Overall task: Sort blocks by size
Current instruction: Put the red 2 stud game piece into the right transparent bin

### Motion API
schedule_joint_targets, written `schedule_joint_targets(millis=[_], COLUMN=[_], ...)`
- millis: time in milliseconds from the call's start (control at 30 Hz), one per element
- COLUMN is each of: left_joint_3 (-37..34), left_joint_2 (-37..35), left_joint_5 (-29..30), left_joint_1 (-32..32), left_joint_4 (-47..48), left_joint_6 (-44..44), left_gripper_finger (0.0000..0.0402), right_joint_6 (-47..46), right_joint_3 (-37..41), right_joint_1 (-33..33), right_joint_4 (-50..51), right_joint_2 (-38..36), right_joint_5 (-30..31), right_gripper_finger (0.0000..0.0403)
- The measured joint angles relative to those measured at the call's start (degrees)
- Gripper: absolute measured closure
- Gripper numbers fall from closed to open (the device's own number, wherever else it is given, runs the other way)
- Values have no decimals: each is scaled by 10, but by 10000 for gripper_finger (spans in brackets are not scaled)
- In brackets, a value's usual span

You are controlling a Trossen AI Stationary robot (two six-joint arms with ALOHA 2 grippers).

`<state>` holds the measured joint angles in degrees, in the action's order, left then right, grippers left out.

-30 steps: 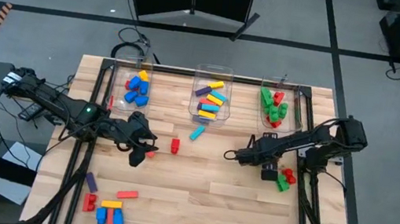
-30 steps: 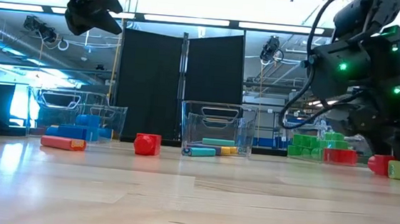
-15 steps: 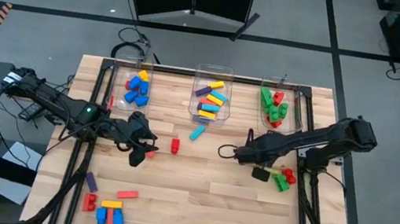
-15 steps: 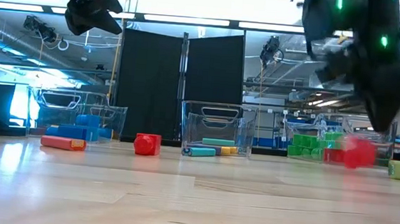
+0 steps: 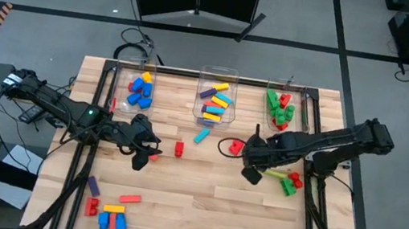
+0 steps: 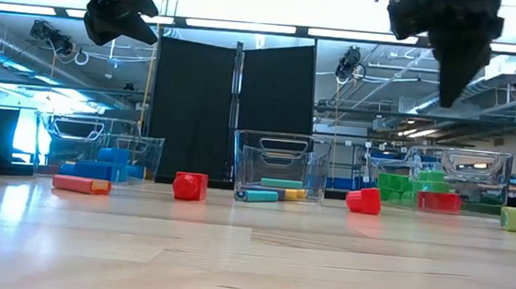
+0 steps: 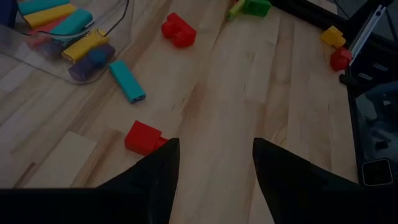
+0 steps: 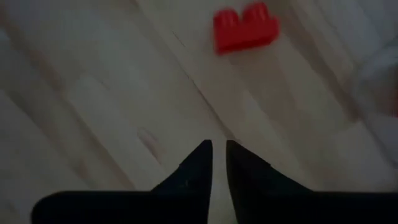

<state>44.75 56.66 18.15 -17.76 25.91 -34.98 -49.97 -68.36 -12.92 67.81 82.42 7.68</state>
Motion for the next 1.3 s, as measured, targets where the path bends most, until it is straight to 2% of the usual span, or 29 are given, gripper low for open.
schedule_joint_targets(millis=[167,333,567,733,867,1000,1167,1300], left_joint_3=[0,0,0,0,0,0,0,0], left_joint_2=[0,0,0,0,0,0,0,0], left_joint_5=[0,0,2,2,2,2,2,2], left_joint_1=[0,0,0,0,0,0,0,0], left_joint_4=[-5,-27,-53,-53,-54,-64,-69,-68], left_joint_6=[0,0,4,5,2,1,1,0], left_gripper_finger=[190,190,190,190,190,190,190,190], right_joint_6=[-14,-102,-203,-281,-340,-389,-429,-435], right_joint_3=[1,1,1,1,1,1,1,-1], right_joint_1=[15,50,102,129,139,140,141,142], right_joint_4=[-96,-172,-165,-167,-168,-169,-174,-199], right_joint_2=[25,71,135,165,187,218,261,288], right_joint_5=[1,5,9,58,78,78,79,65], right_gripper_finger=[303,227,103,47,30,29,46,74])
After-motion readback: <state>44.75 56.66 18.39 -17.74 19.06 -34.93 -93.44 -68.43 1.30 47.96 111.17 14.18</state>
